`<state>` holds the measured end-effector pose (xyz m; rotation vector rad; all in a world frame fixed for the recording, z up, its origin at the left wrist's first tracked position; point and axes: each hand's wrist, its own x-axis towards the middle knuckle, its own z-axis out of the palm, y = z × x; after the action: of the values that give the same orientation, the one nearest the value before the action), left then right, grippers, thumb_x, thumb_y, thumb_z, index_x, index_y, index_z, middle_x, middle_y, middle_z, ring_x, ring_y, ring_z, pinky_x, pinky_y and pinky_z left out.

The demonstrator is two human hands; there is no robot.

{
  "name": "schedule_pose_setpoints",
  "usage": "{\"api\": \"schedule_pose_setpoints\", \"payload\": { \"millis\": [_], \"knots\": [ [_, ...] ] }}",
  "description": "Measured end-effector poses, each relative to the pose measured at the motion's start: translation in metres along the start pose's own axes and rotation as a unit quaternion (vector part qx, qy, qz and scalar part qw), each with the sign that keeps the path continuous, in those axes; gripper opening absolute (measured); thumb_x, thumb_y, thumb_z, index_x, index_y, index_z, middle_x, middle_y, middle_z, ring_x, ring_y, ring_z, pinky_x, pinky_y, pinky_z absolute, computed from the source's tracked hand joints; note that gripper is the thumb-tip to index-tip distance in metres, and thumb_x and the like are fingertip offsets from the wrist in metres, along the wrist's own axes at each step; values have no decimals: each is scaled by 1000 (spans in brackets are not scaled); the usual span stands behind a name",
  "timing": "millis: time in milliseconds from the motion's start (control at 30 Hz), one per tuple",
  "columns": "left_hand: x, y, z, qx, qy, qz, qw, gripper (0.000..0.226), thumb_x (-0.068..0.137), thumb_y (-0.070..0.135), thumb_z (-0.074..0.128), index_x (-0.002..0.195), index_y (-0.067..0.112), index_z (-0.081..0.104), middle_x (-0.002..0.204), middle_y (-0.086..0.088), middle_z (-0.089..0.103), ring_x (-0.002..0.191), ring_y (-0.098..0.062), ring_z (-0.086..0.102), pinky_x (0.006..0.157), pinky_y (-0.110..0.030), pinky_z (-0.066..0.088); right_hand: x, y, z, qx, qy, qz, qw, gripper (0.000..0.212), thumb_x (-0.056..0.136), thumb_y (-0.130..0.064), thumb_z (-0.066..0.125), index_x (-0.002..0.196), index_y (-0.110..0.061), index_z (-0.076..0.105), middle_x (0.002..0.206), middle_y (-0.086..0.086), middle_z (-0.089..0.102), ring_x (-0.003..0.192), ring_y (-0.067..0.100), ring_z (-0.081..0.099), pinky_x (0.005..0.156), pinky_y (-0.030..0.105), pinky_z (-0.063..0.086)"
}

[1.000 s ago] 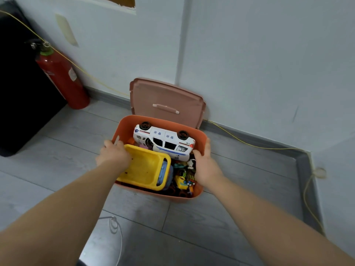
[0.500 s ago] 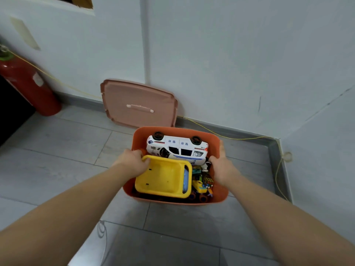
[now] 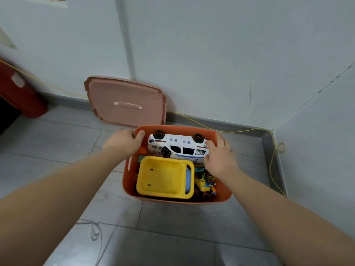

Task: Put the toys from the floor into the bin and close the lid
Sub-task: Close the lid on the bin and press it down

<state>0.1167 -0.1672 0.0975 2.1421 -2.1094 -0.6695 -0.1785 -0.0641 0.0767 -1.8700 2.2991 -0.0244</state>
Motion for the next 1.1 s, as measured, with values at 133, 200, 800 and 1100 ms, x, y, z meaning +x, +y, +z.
{"api": "schedule_pose_setpoints", "payload": {
  "millis": [133,200,800,1100],
  "knots": [
    [16,-7,-13,5,34,3,999,56,97,60,34,119,17,61,117,-11,57,95,-25,56,91,-43,49,12,-25,0,11,39,-29,999,49,89,-28,56,137,-28,50,158,9,27,147,31,20,115,59,25],
    [21,-8,-16,4,42,11,999,50,98,55,38,125,18,58,123,-12,53,97,-24,55,91,-43,48,17,-38,-1,7,48,-44,998,49,89,-29,56,138,-27,49,159,9,27,147,31,21,114,61,25],
    [107,-26,-21,13,-6,39,999,62,92,39,55,149,27,32,150,-11,29,131,-34,42,105,-51,44,187,-145,-2,84,-18,-79,993,80,93,-34,54,158,-27,8,167,6,-6,153,33,3,115,61,26],
    [107,-51,-30,-7,-7,21,1000,64,94,37,54,152,25,27,151,-11,27,133,-32,40,107,-48,43,217,-174,8,79,7,-98,992,79,95,-17,57,158,-18,10,153,18,26,136,40,33,110,44,35]
  ]
}}
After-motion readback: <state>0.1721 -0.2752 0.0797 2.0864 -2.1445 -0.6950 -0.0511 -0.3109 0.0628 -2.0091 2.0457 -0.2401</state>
